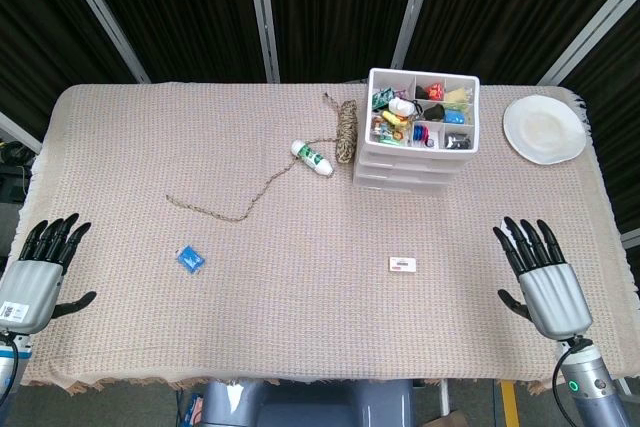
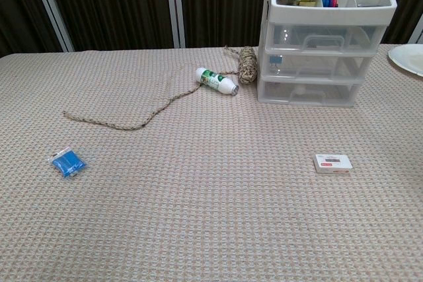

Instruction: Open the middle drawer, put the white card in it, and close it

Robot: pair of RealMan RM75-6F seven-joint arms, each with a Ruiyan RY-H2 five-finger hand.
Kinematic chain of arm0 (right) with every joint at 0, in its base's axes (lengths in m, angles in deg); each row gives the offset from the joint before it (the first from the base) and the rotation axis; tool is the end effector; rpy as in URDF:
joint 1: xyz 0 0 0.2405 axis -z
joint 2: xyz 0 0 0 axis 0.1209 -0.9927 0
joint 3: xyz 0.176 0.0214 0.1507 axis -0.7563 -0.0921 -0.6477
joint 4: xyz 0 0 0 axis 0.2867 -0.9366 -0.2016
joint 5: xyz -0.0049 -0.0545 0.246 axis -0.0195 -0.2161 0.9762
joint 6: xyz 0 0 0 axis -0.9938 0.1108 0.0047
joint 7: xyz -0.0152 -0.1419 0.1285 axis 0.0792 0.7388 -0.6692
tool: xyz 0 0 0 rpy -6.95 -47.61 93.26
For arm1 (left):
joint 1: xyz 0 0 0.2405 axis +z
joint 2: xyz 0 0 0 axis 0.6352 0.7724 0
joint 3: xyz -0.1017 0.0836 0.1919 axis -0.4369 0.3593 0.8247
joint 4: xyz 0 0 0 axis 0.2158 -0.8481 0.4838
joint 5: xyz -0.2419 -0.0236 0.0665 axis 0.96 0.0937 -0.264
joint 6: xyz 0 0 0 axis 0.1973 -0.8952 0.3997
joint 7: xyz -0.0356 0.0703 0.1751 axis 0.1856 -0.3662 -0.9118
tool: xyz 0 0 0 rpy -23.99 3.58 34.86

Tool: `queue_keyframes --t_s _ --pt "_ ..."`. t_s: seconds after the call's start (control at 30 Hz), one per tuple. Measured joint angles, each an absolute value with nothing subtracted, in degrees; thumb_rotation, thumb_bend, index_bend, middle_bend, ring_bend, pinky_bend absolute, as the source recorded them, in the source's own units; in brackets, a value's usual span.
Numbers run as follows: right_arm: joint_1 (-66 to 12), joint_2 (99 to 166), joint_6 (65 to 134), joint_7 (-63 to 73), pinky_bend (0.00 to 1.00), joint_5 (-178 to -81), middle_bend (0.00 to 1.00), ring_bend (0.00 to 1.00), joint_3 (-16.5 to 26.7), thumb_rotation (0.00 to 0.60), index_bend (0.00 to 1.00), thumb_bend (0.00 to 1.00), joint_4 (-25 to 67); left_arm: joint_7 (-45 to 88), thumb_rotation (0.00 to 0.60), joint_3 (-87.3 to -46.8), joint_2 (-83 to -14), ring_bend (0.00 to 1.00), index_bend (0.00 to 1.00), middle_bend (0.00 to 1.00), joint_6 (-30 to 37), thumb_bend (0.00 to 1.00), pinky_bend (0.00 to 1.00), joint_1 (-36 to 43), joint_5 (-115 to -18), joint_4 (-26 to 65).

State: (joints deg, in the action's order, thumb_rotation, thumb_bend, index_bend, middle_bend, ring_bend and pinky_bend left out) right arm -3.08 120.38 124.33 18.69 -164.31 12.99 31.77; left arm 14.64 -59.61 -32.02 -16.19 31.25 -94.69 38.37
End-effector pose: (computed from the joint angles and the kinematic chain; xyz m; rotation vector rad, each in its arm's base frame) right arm -0.2602 -0.2500 0.0815 1.6010 -0.5318 0.9452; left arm -0.2879 0.2380 0.0840 -1.5330 -0.8002 -0.8598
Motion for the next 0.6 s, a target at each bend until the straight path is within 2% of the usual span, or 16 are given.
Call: queue_keyframes --t_s 0.37,0.47,0.53,0.6 --pt "-3.26 120.18 124.0 17.99 0.0 -163.69 0.0 0.0 12.56 0.6 0.01 0.07 32.5 14.47 0.6 -59.61 -32.08 0.0 0.07 0.0 -16.49 0.13 0.0 31.36 -94.86 38.4" --pt "-3.58 120.2 123.86 18.0 0.0 -163.53 0.0 0.0 12.13 0.6 0.05 0.07 33.02 14.68 0.6 -59.62 -32.09 0.0 0.07 0.0 -16.4 0.13 0.0 31.3 -94.88 38.29" --pt "-3.77 120.24 123.72 18.14 0.0 -163.23 0.07 0.04 11.77 0.6 0.1 0.08 33.54 14.93 0.6 -59.62 -32.05 0.0 0.07 0.0 -16.26 0.13 0.0 31.28 -94.76 38.28" --pt "-4.06 120.27 123.42 18.27 0.03 -162.52 0.18 0.14 11.17 0.6 0.14 0.09 34.57 15.14 0.6 -59.63 -31.99 0.0 0.07 0.0 -16.25 0.13 0.0 31.27 -94.74 38.35"
